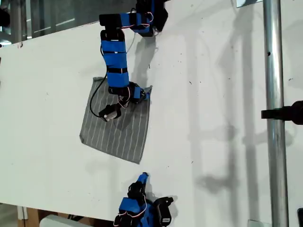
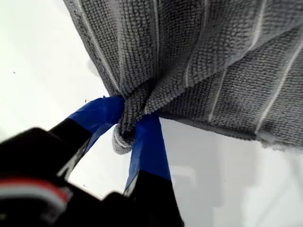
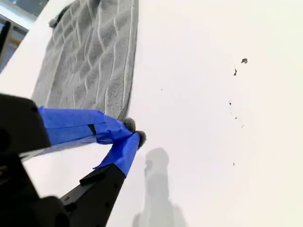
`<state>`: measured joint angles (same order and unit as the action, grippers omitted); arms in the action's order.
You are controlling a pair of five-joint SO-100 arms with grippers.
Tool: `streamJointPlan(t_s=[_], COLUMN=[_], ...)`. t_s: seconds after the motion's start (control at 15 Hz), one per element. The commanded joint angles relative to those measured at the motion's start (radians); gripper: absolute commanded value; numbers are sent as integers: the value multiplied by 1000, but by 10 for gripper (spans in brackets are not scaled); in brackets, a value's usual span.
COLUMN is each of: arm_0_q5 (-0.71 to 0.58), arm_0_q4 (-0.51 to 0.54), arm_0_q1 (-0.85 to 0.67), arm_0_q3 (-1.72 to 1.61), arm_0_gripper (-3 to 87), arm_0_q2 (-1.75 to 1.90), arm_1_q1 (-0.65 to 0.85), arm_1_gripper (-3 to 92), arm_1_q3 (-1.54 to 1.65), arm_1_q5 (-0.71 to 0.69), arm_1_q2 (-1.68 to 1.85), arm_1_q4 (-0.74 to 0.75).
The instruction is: Grasp corners of a towel and fold twice.
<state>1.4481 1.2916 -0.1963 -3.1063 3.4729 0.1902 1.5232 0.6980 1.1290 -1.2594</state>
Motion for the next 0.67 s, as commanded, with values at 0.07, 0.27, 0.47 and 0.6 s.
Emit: streamJointPlan(t_s=[0.07, 0.27, 0.47, 0.6], arm_0_q5=[-5, -98, -333, -523], arm_0_q4=[20, -49, -101, -84], arm_0_q1=[-2, -5, -55, -91], arm_0_q3=[153, 426, 807, 1054], arm_0_gripper=[-30, -30, -30, -29], arm_0_q2=[-40, -402, -977, -1244], arm_1_q1=[-28, -43, -61, -75], arm_1_gripper=[-2, -2, -2, -2], arm_1_q3=[-31, -66, -86, -92], arm_1_q5=[6, 8, 15, 23], arm_1_q2=[-2, -2, 0, 2], arm_1_q4=[8, 5, 0, -3])
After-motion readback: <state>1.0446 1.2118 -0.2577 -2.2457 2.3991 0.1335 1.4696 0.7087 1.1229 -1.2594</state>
